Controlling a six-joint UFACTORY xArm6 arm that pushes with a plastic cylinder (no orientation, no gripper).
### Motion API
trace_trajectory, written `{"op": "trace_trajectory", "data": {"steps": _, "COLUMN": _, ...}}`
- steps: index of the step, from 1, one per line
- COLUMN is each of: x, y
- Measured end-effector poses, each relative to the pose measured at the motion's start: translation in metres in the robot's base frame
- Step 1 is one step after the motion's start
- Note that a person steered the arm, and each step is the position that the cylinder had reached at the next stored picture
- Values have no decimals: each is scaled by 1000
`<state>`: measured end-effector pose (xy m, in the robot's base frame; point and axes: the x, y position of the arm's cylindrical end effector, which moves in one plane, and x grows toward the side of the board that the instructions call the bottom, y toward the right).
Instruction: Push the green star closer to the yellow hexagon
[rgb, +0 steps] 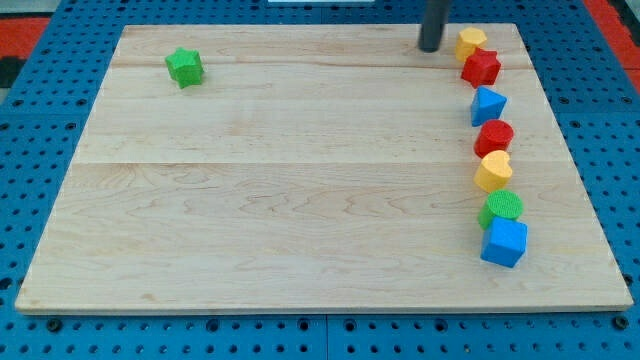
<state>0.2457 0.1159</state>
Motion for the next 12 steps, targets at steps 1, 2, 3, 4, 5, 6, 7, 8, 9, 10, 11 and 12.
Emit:
{"op": "trace_trajectory", "data": {"steps": 1, "x": 27, "y": -58}}
{"op": "trace_trajectory", "data": {"steps": 2, "x": 57, "y": -121}}
{"op": "trace_trajectory", "data": {"steps": 3, "x": 79, "y": -186}}
{"op": "trace_trajectory", "data": {"steps": 4, "x": 89, "y": -262}}
{"op": "trace_trajectory", "data": {"steps": 5, "x": 89, "y": -330}}
{"op": "trace_trajectory", "data": {"steps": 6, "x": 75, "y": -342}}
{"op": "trace_trajectory", "data": {"steps": 7, "x": 58, "y": -325}}
{"op": "trace_trajectory", "data": {"steps": 8, "x": 44, "y": -301}}
{"op": "trace_trajectory", "data": {"steps": 9, "x": 27, "y": -293}}
{"op": "trace_trajectory", "data": {"steps": 10, "x": 10, "y": -292}}
{"op": "trace_trajectory", "data": {"steps": 11, "x": -4, "y": -272}}
{"op": "trace_trajectory", "data": {"steps": 12, "x": -15, "y": -244}}
